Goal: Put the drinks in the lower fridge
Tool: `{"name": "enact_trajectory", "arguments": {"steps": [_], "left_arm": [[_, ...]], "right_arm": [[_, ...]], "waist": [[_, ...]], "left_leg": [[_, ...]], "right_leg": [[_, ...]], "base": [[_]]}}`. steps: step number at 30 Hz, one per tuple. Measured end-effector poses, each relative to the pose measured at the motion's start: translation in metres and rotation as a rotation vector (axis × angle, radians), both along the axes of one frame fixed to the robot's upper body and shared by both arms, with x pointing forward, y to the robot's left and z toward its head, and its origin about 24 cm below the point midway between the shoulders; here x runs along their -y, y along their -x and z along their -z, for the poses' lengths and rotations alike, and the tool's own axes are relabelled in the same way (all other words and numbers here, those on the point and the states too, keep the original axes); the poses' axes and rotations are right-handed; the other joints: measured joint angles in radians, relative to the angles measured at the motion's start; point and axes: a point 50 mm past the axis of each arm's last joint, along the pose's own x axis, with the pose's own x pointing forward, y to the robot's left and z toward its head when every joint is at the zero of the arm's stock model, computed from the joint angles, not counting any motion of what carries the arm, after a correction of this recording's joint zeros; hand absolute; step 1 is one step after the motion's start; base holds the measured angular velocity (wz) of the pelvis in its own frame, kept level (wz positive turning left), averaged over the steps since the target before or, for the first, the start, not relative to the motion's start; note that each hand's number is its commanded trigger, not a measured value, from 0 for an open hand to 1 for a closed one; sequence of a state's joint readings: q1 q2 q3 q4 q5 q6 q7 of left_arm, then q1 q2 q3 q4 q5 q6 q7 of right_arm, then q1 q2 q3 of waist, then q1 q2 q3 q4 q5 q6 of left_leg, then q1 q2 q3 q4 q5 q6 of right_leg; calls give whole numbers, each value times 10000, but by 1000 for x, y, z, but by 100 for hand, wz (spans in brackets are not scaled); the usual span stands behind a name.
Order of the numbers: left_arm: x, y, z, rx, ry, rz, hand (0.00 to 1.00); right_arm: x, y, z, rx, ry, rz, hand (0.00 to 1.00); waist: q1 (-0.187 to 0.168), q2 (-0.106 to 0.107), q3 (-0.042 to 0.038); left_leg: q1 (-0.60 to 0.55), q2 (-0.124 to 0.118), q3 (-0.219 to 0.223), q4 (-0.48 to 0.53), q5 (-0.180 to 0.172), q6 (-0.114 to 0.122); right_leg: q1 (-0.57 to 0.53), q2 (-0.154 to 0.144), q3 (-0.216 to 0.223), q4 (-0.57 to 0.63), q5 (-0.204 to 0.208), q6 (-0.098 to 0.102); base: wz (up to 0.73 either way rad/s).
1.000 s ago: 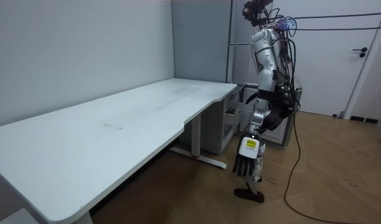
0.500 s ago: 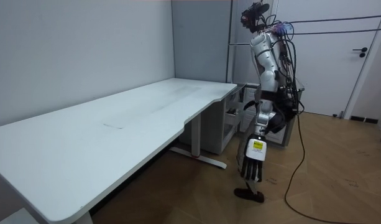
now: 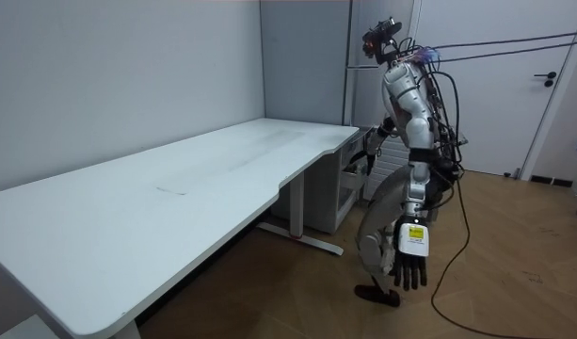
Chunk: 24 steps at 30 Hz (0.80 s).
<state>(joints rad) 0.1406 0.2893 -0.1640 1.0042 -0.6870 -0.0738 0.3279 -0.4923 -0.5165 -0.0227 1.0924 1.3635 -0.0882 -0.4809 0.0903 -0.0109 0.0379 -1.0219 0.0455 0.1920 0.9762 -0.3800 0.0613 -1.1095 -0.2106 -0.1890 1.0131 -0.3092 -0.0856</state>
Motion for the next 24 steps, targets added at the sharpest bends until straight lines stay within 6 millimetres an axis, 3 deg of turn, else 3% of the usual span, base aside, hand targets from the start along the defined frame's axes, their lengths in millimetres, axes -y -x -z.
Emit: {"name": "enact_trajectory", "arguments": {"steps": [8, 17, 24], "left_arm": [[-1, -12, -5, 503, -294, 215, 0], [-8, -8, -8, 560, -518, 215, 0], [-15, 4, -8, 282, -620, 244, 0]], "right_arm": [[-2, -14, -18, -168, 187, 318, 0], [-13, -31, -37, -142, -130, 442, 0], [-14, -32, -37, 34, -134, 432, 0]], "waist": [[-16, -192, 116], [56, -203, 118], [310, -206, 119]], "left_leg": [[-514, -25, -66, 232, 40, -56], [-483, 0, -66, 204, 71, -14], [-481, -14, -110, 219, 119, -110]], "right_leg": [[-507, -156, -56, 311, -88, 2], [-507, -136, -48, 307, -37, -125], [-503, -153, -72, 351, -43, -128]], "base": [[4], [0], [0]]}}
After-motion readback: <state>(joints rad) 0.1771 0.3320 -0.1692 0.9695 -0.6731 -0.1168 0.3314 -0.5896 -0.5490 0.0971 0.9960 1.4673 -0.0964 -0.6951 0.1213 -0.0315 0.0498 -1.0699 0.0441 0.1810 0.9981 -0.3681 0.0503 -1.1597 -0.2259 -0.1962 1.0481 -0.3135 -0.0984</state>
